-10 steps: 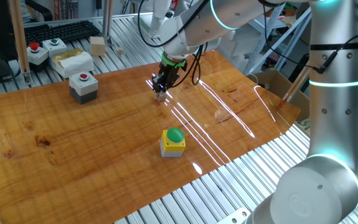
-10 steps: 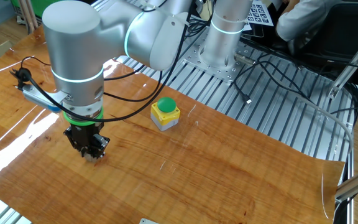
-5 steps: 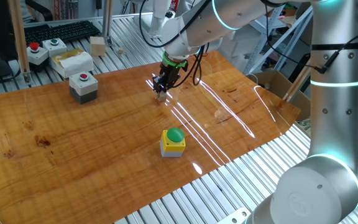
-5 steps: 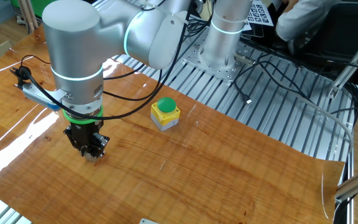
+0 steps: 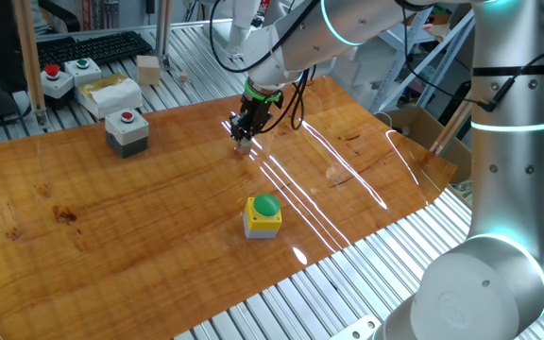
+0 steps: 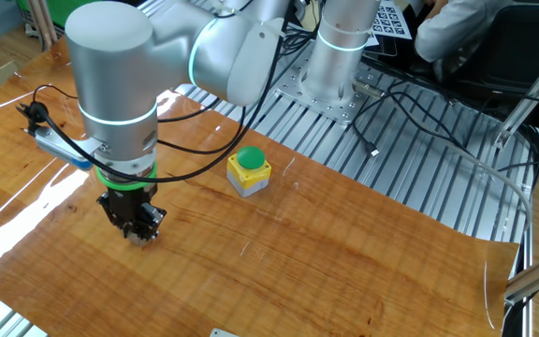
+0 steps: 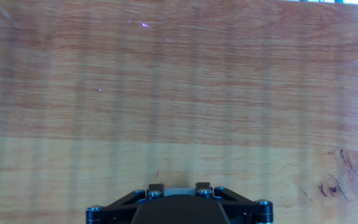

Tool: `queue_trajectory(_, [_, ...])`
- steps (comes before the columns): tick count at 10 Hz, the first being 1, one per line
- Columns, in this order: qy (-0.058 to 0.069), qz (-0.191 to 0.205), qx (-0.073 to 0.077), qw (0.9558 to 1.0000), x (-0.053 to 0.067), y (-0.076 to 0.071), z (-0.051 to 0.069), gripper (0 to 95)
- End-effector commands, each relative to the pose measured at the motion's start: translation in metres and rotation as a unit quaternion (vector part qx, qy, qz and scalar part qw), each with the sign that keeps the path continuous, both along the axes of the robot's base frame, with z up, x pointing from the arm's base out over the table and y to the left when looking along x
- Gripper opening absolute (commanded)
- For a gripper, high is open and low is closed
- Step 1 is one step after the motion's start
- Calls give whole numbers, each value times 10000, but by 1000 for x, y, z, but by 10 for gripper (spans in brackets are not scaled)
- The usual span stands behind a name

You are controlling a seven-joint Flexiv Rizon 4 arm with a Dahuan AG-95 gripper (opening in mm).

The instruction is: Hold a small block with the gripper and sweep it from left to right on the table

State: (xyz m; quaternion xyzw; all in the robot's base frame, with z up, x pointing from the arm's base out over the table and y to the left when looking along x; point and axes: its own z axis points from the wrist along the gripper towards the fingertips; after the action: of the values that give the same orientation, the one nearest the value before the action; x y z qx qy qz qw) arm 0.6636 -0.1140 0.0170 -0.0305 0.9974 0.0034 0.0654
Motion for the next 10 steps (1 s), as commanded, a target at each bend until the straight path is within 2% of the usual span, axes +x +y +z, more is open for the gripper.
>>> queue_trajectory(1, [57, -132, -6, 9999, 2, 9, -7, 0])
queue_trajectory(10, [21, -512, 19, 9987, 3, 46, -5, 0])
